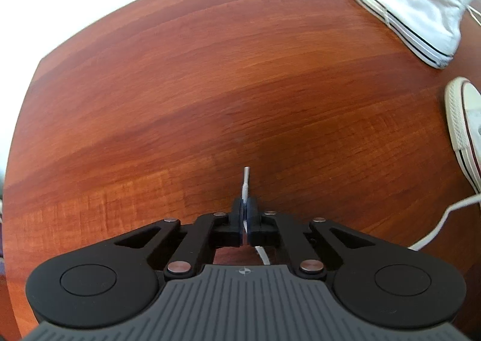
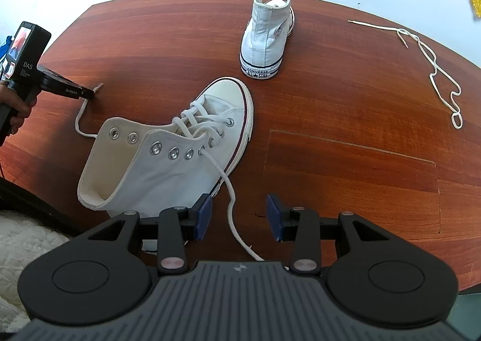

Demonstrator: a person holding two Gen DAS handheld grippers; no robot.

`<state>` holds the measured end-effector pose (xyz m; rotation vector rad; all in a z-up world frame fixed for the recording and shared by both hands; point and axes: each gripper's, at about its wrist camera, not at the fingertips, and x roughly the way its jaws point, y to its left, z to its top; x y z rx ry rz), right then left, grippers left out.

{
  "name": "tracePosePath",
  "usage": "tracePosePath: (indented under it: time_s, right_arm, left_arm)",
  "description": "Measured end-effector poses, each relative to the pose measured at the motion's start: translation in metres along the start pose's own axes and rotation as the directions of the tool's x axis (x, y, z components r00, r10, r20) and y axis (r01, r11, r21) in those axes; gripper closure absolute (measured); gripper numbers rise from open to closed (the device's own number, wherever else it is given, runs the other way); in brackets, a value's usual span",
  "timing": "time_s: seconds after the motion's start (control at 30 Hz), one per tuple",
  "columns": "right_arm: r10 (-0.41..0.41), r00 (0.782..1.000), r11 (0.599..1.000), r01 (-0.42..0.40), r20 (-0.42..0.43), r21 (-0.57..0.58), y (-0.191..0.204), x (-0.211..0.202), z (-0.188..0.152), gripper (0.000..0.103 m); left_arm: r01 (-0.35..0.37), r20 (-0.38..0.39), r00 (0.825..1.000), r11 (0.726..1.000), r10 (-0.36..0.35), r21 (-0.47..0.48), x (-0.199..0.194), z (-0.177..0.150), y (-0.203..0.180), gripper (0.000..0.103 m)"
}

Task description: Lace up shoes with both hands

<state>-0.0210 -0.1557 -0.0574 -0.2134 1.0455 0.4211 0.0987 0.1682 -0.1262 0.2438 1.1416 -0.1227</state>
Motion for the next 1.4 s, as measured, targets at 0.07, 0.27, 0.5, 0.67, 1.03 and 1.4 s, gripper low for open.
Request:
tracePosePath:
  time_s: [0.07, 0.27, 0.5, 0.67, 1.03, 1.4]
  right_arm:
    - [0.000, 1.000, 1.000, 0.000, 0.002, 0.000, 0.000, 0.000, 0.000, 0.062]
    - [0.002, 1.000, 1.000, -0.002, 0.006, 0.000, 0.001, -0.001, 0.001, 0.062]
    - [0.012, 1.000, 1.000, -0.012, 0.014, -0.005, 0.004, 0.000, 0.006, 0.062]
    - [0.022, 0.999, 1.000, -0.021, 0.023, -0.014, 0.006, 0.001, 0.012, 0.062]
    - [0.071, 0.996, 0.997, -0.069, 0.055, -0.035, 0.015, -0.002, 0.032, 0.062]
    - [0.136, 0.986, 0.990, -0.130, 0.092, -0.060, 0.038, -0.017, 0.050, 0.062]
  left_arm:
    - [0.014, 0.021, 1.000, 0.999, -0.015, 0.035, -0.006, 0.001, -0.005, 0.102]
    - [0.039, 0.072, 0.996, 0.993, -0.048, 0.114, -0.027, 0.008, -0.018, 0.101]
    - [0.086, 0.126, 0.986, 0.977, -0.112, 0.194, -0.061, 0.017, -0.037, 0.101]
    - [0.115, 0.163, 0.974, 0.960, -0.161, 0.257, -0.085, 0.023, -0.053, 0.101]
    - [0.186, 0.180, 0.942, 0.887, -0.283, 0.423, -0.122, 0.035, -0.090, 0.101]
    - [0.229, 0.167, 0.917, 0.822, -0.361, 0.521, -0.141, 0.034, -0.118, 0.101]
